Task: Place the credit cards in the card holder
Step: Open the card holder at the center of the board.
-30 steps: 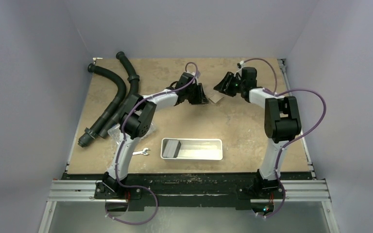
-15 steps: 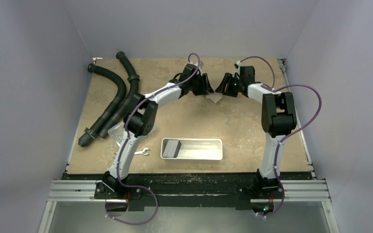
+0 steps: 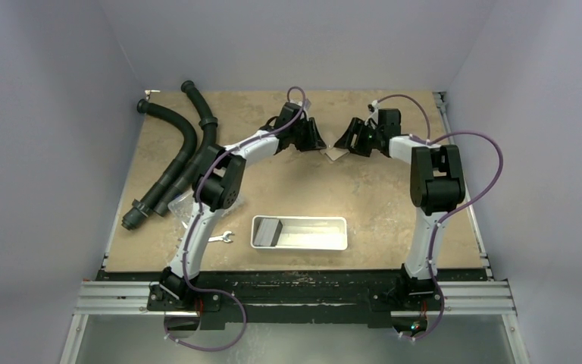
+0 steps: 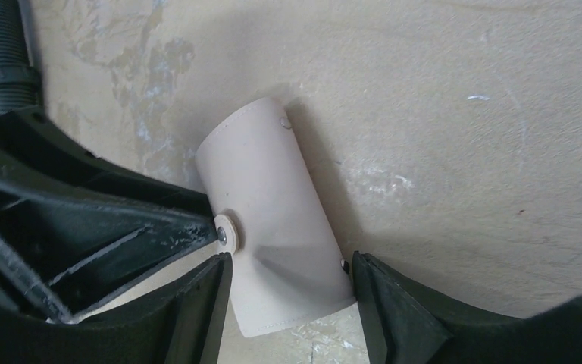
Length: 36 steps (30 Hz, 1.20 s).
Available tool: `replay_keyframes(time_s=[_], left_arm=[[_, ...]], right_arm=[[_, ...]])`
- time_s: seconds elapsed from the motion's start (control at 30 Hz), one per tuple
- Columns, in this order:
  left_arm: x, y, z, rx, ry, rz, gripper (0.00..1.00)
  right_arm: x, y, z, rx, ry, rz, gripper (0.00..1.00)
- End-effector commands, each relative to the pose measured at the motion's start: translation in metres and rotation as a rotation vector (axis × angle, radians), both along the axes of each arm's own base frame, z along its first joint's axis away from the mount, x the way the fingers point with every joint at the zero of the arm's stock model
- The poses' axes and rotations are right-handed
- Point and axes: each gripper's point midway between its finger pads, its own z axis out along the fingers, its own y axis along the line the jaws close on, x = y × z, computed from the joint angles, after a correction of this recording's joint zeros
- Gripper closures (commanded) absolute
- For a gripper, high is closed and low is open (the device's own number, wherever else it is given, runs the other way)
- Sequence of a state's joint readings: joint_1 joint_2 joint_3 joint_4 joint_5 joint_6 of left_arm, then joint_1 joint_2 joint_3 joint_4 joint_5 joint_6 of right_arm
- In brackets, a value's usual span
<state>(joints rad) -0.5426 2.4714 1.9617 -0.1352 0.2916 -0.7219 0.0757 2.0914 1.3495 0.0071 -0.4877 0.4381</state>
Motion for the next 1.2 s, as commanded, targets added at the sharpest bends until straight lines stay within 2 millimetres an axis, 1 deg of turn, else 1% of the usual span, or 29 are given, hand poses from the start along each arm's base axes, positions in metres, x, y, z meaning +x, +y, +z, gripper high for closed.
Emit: replay_keyframes(time_s=[0.0,0.1,0.17,0.23,0.33,0.47,0.53,0.63,0.7,0.73,0.77,0.8,0.9,1.07,1.17], left_arm=[[-0.014,0.035,-0.067,0.110,0.132,0.031,0.72],[-0.017,0.039,-0.075,0.116,0.150,0.028,0.74],[-0.019,0.041,-0.076,0.119,0.150,0.028,0.75],[-0.019,0.040,-0.077,0.118,0.152,0.026,0.75],[-0.019,0.038,-0.075,0.107,0.148,0.017,0.75],[-0.018,0.035,-0.064,0.098,0.123,-0.002,0.72],[-0.017,0.034,-0.056,0.098,0.109,-0.012,0.68],[-0.012,0.037,-0.033,0.128,0.062,0.004,0.59],[-0.003,0.043,-0.016,0.218,0.000,0.055,0.53],[-0.001,0.045,-0.009,0.277,-0.026,0.083,0.50],[0.002,0.049,-0.002,0.337,-0.048,0.127,0.49],[-0.001,0.047,0.002,0.378,-0.059,0.151,0.48],[-0.003,0.045,0.015,0.439,-0.084,0.228,0.46],[-0.005,0.027,0.028,0.412,-0.112,0.257,0.46],[-0.005,0.012,0.045,0.355,-0.153,0.247,0.43]], right_arm=[[-0.019,0.018,0.004,0.149,0.045,0.066,0.35],[-0.023,0.026,0.011,0.234,0.043,0.091,0.39],[-0.025,0.030,0.016,0.270,0.037,0.096,0.41],[-0.025,0.031,0.015,0.291,0.036,0.096,0.45],[-0.024,0.035,0.010,0.332,0.034,0.106,0.54],[-0.020,0.034,0.009,0.330,0.004,0.086,0.63],[-0.017,0.032,0.010,0.318,-0.022,0.065,0.73],[-0.014,0.029,0.017,0.301,-0.058,0.037,0.90],[-0.013,0.026,0.022,0.273,-0.085,0.007,1.00],[-0.014,0.025,0.023,0.252,-0.093,-0.008,1.00],[-0.014,0.023,0.024,0.229,-0.102,-0.026,1.00],[-0.015,0.023,0.028,0.213,-0.113,-0.039,1.00],[-0.016,0.021,0.028,0.156,-0.125,-0.074,1.00],[-0.016,0.018,0.026,0.079,-0.127,-0.103,1.00],[-0.018,0.021,0.026,0.073,-0.124,-0.099,1.00]])
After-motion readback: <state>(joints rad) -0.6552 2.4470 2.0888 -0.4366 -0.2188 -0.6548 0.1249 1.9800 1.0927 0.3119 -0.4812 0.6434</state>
